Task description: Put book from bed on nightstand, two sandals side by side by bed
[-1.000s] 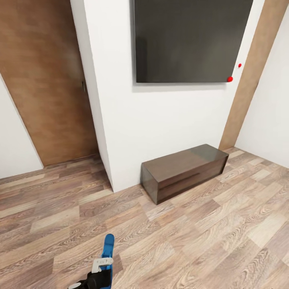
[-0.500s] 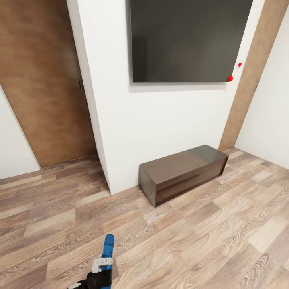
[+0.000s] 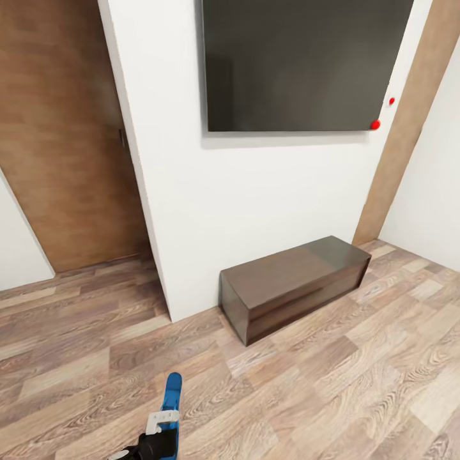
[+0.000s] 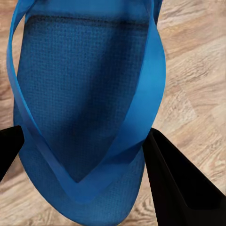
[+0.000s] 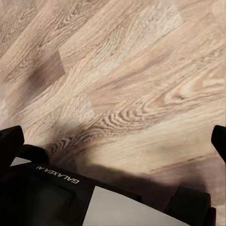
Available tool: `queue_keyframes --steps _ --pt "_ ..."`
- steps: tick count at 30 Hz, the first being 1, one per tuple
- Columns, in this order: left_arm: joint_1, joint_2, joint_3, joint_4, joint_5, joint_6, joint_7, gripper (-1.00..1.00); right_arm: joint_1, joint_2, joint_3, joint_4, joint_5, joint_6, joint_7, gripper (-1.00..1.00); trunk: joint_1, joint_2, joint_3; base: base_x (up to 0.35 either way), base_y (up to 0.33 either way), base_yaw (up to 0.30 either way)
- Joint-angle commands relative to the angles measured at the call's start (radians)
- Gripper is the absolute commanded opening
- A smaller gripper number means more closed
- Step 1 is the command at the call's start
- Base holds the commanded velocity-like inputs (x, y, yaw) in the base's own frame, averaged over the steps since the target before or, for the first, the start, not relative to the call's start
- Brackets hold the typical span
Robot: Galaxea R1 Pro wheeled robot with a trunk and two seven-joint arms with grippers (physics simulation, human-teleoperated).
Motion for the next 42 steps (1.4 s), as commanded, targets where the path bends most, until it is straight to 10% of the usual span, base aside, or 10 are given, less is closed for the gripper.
queue_keyframes --steps 1,42 --pt "0.000 -0.001 0.008 -0.001 0.007 0.007 -0.008 -1.00 -0.001 0.000 -0.004 0.001 -0.002 0.002 0.004 1.00 0.000 0.000 -0.001 0.325 0.000 0.098" --pt "0.000 -0.003 0.007 0.022 0.007 0.006 -0.009 -1.00 -0.001 0.000 -0.004 0.001 -0.002 0.004 0.003 1.00 0.000 0.000 -0.001 0.059 0.000 0.258"
